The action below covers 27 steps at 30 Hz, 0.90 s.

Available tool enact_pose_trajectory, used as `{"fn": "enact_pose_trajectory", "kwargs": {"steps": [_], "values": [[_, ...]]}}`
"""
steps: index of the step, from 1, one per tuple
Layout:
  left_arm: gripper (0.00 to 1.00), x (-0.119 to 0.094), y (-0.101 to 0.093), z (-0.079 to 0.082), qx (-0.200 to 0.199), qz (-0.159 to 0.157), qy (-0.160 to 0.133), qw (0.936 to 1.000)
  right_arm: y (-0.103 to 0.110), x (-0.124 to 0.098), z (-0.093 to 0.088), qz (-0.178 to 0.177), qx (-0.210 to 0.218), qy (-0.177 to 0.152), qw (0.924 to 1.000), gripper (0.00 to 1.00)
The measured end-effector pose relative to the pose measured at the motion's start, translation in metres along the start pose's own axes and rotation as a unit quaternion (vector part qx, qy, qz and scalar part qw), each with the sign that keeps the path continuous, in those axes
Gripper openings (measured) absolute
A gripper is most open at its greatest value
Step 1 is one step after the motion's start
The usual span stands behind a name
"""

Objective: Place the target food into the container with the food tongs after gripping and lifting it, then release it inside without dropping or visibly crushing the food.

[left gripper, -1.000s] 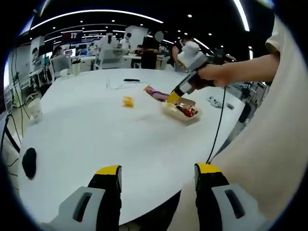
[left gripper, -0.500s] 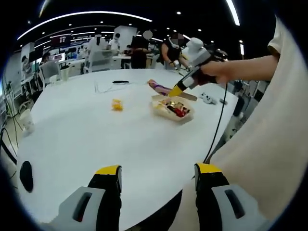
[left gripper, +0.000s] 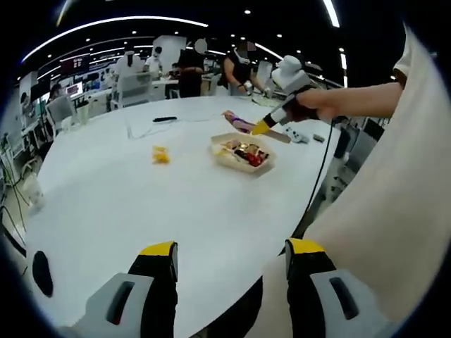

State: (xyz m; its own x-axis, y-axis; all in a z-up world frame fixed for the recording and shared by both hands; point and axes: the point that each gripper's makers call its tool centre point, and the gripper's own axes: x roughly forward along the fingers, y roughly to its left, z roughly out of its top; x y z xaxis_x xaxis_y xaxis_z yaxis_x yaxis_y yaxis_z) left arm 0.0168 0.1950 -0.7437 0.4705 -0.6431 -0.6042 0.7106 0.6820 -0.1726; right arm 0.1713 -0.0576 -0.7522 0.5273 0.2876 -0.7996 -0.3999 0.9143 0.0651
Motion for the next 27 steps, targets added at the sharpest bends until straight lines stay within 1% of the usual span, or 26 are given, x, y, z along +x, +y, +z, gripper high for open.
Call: {"fn": "enact_pose_trajectory", "kwargs": {"steps": [3, 6, 10, 16, 22, 26, 27], "values": [[0.62, 0.004, -0.005, 0.005, 0.013, -0.012, 0.002, 0.9998, -0.007, -0.006, -0.006, -0.007, 0.011, -0.002, 0.9999, 0.16], [0.61, 0.005, -0.011, 0.007, 0.016, -0.020, 0.003, 0.9997, -0.011, -0.012, -0.010, -0.012, 0.021, -0.004, 0.9997, 0.16], [0.61, 0.009, -0.017, 0.003, 0.024, -0.031, 0.012, 0.9991, -0.013, -0.016, -0.013, -0.017, 0.029, -0.008, 0.9994, 0.16], [0.62, 0.010, -0.016, 0.006, 0.020, -0.032, 0.010, 0.9992, -0.012, -0.019, -0.015, -0.019, 0.041, -0.010, 0.9989, 0.16], [0.62, 0.014, -0.012, 0.011, 0.026, -0.036, 0.013, 0.9989, -0.014, -0.018, -0.013, -0.021, 0.049, -0.013, 0.9985, 0.17], [0.62, 0.018, -0.011, 0.015, 0.033, -0.042, 0.014, 0.9985, -0.022, -0.020, -0.010, -0.022, 0.051, -0.012, 0.9984, 0.17], [0.62, 0.020, -0.010, 0.018, 0.036, -0.043, 0.012, 0.9983, -0.027, -0.020, -0.009, -0.023, 0.054, -0.015, 0.9981, 0.17]]}}
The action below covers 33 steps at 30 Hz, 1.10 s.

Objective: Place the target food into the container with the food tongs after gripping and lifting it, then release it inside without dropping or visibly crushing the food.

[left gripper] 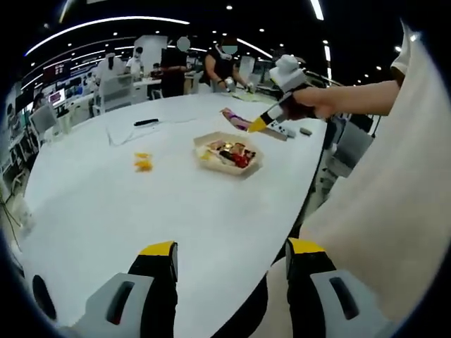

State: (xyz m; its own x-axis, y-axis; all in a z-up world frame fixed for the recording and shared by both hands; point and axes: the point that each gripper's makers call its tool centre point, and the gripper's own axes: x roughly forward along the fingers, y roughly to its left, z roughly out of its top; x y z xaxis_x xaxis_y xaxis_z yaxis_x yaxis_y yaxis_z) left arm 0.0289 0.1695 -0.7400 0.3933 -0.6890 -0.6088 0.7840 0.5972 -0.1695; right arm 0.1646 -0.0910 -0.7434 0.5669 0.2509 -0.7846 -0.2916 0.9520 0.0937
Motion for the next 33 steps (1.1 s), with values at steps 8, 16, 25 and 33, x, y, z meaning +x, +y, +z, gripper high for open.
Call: {"fn": "enact_pose_trajectory", "kwargs": {"steps": [8, 16, 25, 33], "values": [[0.62, 0.002, 0.006, 0.010, 0.007, 0.003, -0.011, 0.9999, -0.003, 0.001, 0.007, 0.000, 0.007, -0.004, 1.0000, 0.17], [0.62, 0.004, 0.011, 0.012, 0.000, 0.008, -0.016, 0.9998, 0.001, -0.001, 0.012, 0.004, 0.004, -0.006, 1.0000, 0.17], [0.61, 0.005, 0.013, 0.018, 0.006, 0.000, -0.015, 0.9999, -0.009, -0.001, 0.008, 0.006, 0.026, -0.010, 0.9996, 0.17], [0.61, 0.008, 0.017, 0.026, -0.031, -0.006, -0.044, 0.9985, -0.011, -0.002, 0.004, 0.003, 0.024, -0.007, 0.9997, 0.17]]}}
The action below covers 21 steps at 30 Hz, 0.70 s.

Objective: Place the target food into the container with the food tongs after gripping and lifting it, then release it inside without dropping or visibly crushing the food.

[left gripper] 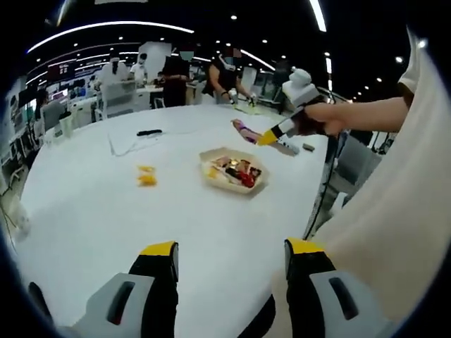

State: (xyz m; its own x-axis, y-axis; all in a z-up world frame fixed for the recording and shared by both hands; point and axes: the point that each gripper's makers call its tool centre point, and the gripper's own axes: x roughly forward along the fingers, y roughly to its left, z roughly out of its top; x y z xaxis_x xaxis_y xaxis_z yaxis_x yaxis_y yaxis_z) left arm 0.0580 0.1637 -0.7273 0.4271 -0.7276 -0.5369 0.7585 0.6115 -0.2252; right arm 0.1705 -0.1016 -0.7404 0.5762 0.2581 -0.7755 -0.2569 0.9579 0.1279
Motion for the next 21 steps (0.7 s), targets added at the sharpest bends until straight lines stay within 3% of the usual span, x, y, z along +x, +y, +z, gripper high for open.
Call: {"fn": "enact_pose_trajectory", "kwargs": {"steps": [21], "values": [[0.60, 0.003, -0.008, -0.015, -0.004, 0.000, 0.023, 0.9997, 0.001, 0.004, -0.025, -0.003, 0.005, 0.015, 0.9999, 0.18]]}}
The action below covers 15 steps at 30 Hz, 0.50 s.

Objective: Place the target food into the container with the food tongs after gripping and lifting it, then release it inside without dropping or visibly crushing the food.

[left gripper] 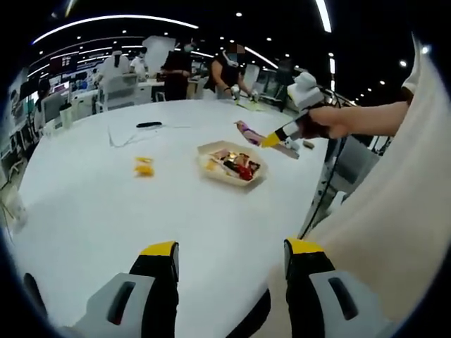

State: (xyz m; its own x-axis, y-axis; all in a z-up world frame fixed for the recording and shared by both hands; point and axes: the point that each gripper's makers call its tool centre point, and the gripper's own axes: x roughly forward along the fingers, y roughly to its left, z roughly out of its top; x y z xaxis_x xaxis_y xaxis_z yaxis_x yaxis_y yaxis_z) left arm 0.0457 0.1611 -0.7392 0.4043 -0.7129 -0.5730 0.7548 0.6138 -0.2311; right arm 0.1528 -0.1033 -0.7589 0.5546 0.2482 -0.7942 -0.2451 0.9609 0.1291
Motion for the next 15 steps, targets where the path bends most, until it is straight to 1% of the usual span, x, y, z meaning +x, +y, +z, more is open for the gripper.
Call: {"fn": "enact_pose_trajectory", "kwargs": {"steps": [7, 15], "values": [[0.60, 0.0036, -0.0066, 0.0061, 0.006, -0.003, -0.001, 1.0000, 0.0042, 0.0020, -0.0018, 0.008, 0.004, -0.002, 1.0000, 0.18], [0.60, 0.0007, -0.0098, -0.0009, 0.003, 0.000, 0.005, 1.0000, 0.0026, -0.0001, 0.0000, 0.010, 0.002, -0.006, 0.9999, 0.18]]}}
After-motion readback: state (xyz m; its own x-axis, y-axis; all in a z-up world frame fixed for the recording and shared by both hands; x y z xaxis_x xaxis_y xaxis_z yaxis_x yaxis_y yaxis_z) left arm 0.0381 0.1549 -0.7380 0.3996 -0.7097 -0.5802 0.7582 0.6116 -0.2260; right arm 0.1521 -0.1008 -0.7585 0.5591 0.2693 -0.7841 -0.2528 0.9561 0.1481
